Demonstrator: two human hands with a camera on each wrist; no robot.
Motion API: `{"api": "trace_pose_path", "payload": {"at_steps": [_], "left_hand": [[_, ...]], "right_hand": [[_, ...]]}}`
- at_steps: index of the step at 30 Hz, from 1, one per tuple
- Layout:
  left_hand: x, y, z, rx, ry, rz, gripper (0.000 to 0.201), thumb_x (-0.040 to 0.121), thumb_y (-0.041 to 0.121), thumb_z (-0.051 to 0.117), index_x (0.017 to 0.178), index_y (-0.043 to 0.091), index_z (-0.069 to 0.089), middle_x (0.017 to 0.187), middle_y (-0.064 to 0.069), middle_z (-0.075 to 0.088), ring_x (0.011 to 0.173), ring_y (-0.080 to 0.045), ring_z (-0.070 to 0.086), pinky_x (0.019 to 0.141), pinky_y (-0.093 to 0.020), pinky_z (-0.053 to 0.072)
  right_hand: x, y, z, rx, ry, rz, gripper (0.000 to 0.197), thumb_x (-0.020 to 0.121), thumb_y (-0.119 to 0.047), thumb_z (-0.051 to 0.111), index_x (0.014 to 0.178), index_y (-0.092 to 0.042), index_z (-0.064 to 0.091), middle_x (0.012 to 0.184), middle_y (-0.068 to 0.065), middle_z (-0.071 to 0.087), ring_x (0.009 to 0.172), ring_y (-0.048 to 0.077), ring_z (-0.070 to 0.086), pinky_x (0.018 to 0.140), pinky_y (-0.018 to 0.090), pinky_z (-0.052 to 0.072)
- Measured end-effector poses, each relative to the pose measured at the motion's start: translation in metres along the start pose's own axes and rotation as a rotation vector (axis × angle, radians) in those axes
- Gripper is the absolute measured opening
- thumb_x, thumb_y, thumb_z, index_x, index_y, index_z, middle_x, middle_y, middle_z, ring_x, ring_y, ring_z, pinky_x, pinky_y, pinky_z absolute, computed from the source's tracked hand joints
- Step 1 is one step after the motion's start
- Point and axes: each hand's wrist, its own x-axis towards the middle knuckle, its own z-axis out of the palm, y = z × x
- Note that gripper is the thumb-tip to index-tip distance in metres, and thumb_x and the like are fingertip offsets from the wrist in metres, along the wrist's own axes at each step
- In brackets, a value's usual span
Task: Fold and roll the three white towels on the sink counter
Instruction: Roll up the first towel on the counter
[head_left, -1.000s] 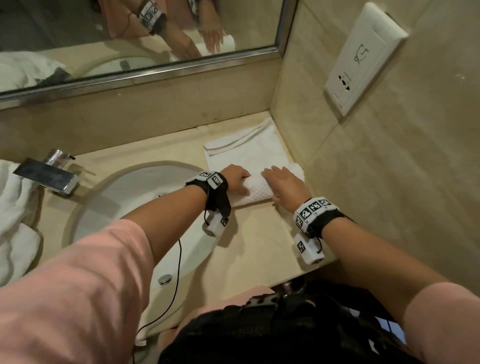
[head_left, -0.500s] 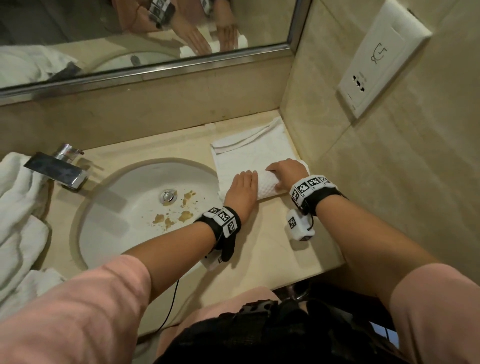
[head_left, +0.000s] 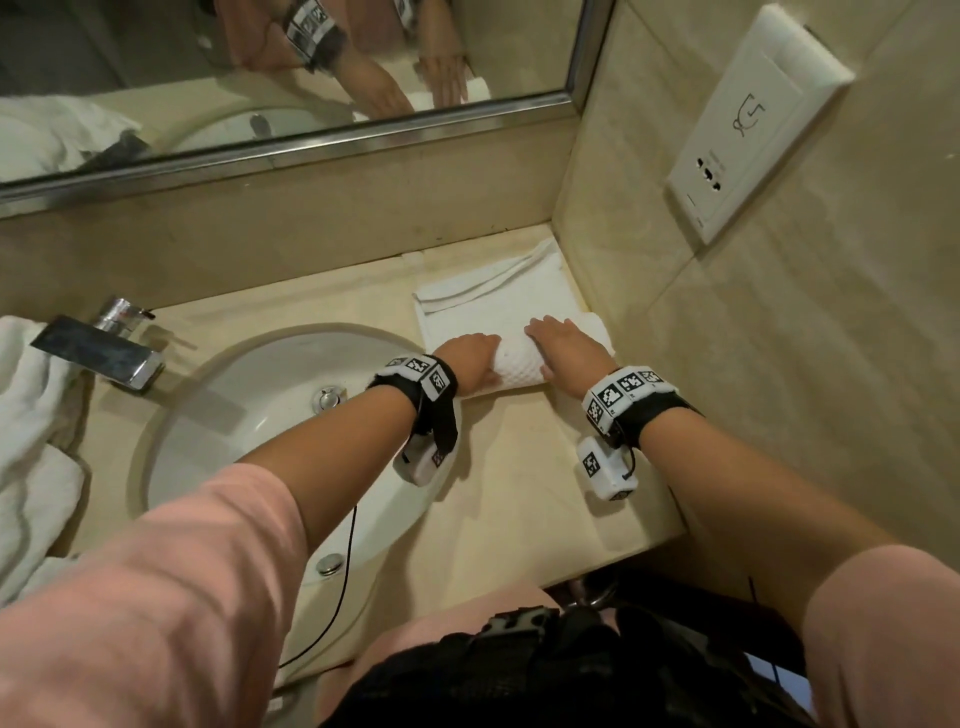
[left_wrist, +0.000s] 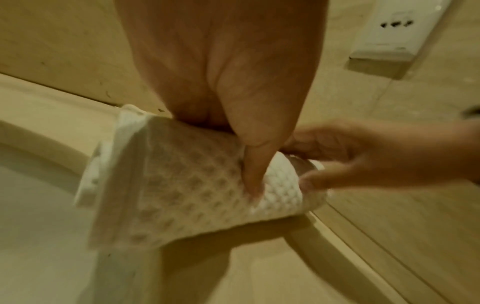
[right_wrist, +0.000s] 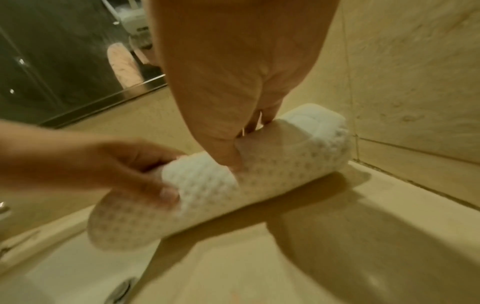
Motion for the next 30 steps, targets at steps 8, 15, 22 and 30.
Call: {"api": "trace_pose_path", "payload": {"at_steps": [8,15,22,30], "left_hand": [[0.008,0.002,-0.011,0.030,-0.067,-0.028,0.041,0.090,0.030,0.059,0.124,0.008,0.049,0.121,-0.010,0.059,0.108,-0.027,0.056,0.086,-0.032,0.041],[-0.004,0.014,0.013,0.330,0.151,-0.067,0.045,0.068,0.018,0.075,0.107,0.004,0.058,0.095,-0.009,0.060,0.083,-0.025,0.058,0.077,-0.029,0.043],[0.017,0.004,-0.016,0.133,0.017,-0.032,0.044,0.082,0.018,0.065,0.118,0.005,0.045,0.115,-0.016,0.056,0.102,-0.032,0.056,0.079,-0.036,0.043],[0.035,-0.016,-0.044,-0.017,-0.189,-0.017,0.053,0.072,0.031,0.079,0.116,0.014,0.054,0.111,-0.005,0.060,0.102,-0.023,0.056,0.084,-0.032,0.046]], "right_hand": [[0.008,-0.006,0.010,-0.082,0.104,-0.023,0.052,0.076,-0.009,0.071,0.124,-0.010,0.051,0.120,0.010,0.058,0.113,0.029,0.053,0.104,0.033,0.029],[0.044,-0.015,-0.035,-0.190,-0.154,0.011,0.049,0.077,-0.023,0.074,0.123,-0.016,0.055,0.107,0.009,0.066,0.097,0.028,0.062,0.077,0.034,0.050],[0.056,-0.012,-0.050,-0.127,-0.261,0.019,0.051,0.069,-0.031,0.081,0.115,-0.021,0.062,0.108,0.001,0.067,0.097,0.022,0.062,0.083,0.034,0.052],[0.057,0.000,-0.055,0.039,-0.348,0.043,0.049,0.080,-0.031,0.072,0.125,-0.019,0.057,0.122,0.001,0.061,0.106,0.022,0.058,0.089,0.033,0.047]]}}
